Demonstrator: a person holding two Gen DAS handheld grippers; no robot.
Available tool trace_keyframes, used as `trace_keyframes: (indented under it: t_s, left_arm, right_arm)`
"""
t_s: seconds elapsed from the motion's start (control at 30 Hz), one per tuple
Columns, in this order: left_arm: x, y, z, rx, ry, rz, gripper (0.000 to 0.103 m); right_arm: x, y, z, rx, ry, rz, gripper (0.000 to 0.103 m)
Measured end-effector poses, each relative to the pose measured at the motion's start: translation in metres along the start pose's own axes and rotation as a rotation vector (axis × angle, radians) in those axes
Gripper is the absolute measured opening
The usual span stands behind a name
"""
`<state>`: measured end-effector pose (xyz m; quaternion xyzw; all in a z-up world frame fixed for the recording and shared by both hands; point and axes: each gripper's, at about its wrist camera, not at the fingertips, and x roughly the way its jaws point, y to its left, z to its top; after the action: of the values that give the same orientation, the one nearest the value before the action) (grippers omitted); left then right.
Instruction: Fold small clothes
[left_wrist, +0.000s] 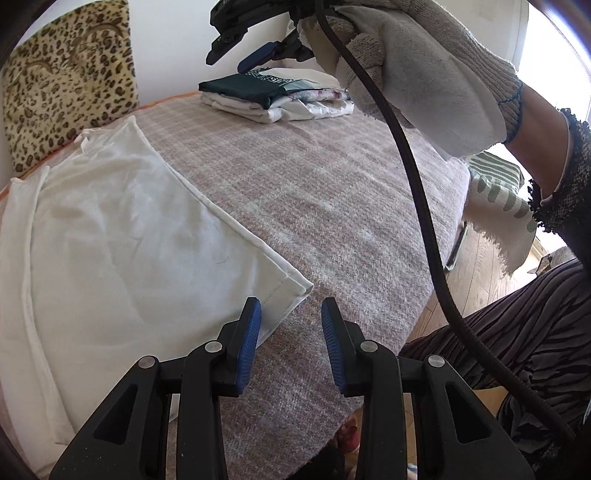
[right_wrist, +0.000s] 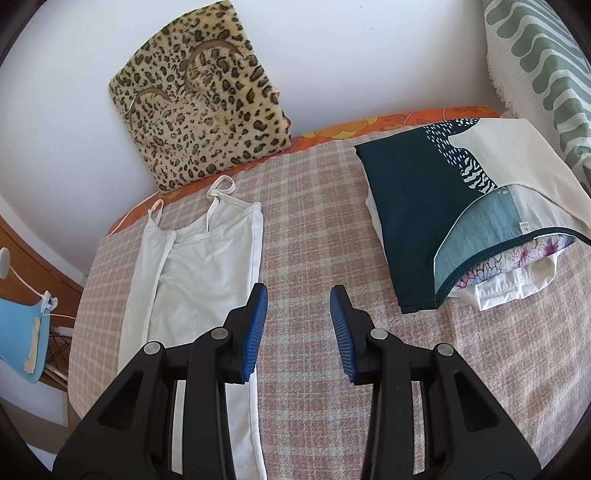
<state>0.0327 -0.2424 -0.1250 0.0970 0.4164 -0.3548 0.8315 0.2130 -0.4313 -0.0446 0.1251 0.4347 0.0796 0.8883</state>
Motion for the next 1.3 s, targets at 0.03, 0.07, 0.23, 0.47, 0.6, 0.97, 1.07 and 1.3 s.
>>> trace_keyframes:
  t_s: [0.03, 0.07, 0.23, 0.47, 0.6, 0.97, 1.07, 1.3]
  left_arm:
    - [0.000, -0.001, 0.002, 0.002, -0.002, 0.004, 0.032]
    - [0.001, -0.001, 0.004, 0.001, -0.004, 0.009, 0.032]
    - [0.011, -0.002, 0.011, 0.002, 0.014, 0.022, 0.032]
    - [0.014, -0.001, 0.013, 0.011, 0.001, 0.019, 0.031]
    - [0.014, 0.007, 0.015, -0.019, 0.001, -0.010, 0.011]
    - [0.003, 0.021, 0.015, -0.108, -0.044, -0.062, 0.007]
    - [-0.001, 0.030, 0.016, -0.143, -0.051, -0.070, 0.006]
    - [-0.011, 0.050, 0.012, -0.211, -0.058, -0.079, 0.005]
  right_arm:
    - [0.002, -0.002, 0.001, 0.002, 0.002, 0.001, 0.037]
    - [0.004, -0.004, 0.002, 0.003, 0.005, 0.001, 0.037]
    - [0.015, -0.006, 0.007, -0.012, 0.020, -0.006, 0.037]
    - [0.033, 0.001, 0.020, -0.045, 0.033, 0.009, 0.037]
    - [0.051, 0.015, 0.030, -0.080, 0.042, 0.012, 0.037]
    - [0.137, 0.047, 0.052, -0.097, 0.109, 0.042, 0.037]
    - [0.158, 0.048, 0.059, -0.062, 0.122, 0.052, 0.037]
    - [0.181, 0.053, 0.067, -0.026, 0.146, 0.046, 0.037]
